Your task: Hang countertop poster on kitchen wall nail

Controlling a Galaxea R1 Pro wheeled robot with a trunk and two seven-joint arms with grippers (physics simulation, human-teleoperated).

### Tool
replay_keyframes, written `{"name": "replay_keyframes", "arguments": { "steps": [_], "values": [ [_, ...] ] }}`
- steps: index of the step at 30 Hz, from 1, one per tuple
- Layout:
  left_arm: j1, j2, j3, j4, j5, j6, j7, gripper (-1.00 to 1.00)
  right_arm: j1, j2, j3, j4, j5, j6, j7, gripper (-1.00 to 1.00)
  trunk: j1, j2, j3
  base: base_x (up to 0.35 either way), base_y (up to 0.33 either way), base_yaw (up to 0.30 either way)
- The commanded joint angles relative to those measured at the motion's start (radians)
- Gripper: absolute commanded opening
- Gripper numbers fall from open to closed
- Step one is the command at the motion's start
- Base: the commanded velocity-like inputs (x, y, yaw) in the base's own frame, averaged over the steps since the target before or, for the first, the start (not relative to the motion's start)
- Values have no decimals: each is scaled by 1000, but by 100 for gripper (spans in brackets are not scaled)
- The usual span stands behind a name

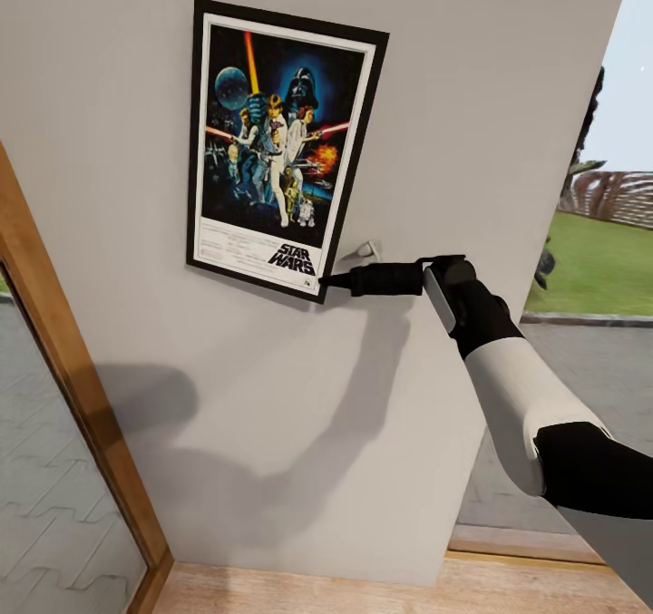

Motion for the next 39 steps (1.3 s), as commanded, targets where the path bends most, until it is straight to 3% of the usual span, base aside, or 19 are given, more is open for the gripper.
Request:
{"name": "replay_keyframes", "arguments": {
  "steps": [1, 36, 38, 39],
  "values": [
    [0, 0, 8, 1, -8, -5, -3, 100, -1, -1, -1, 2, 26, -4, -6, -100, 1, -1, -1, 0, 0, 0],
    [0, 1, 9, 1, -8, -5, -3, 100, 0, 2, 4, 2, 27, -6, -9, -100, 1, -1, -1, 0, 0, 0],
    [0, 0, 9, 1, -8, -5, -3, 100, 0, 2, 30, 2, 28, -6, -10, -100, 1, -1, -1, 0, 0, 0],
    [0, 1, 9, 1, -8, -5, -3, 100, 0, 2, 66, 2, 28, -7, -10, -100, 1, -1, -1, 0, 0, 0]
  ]
}}
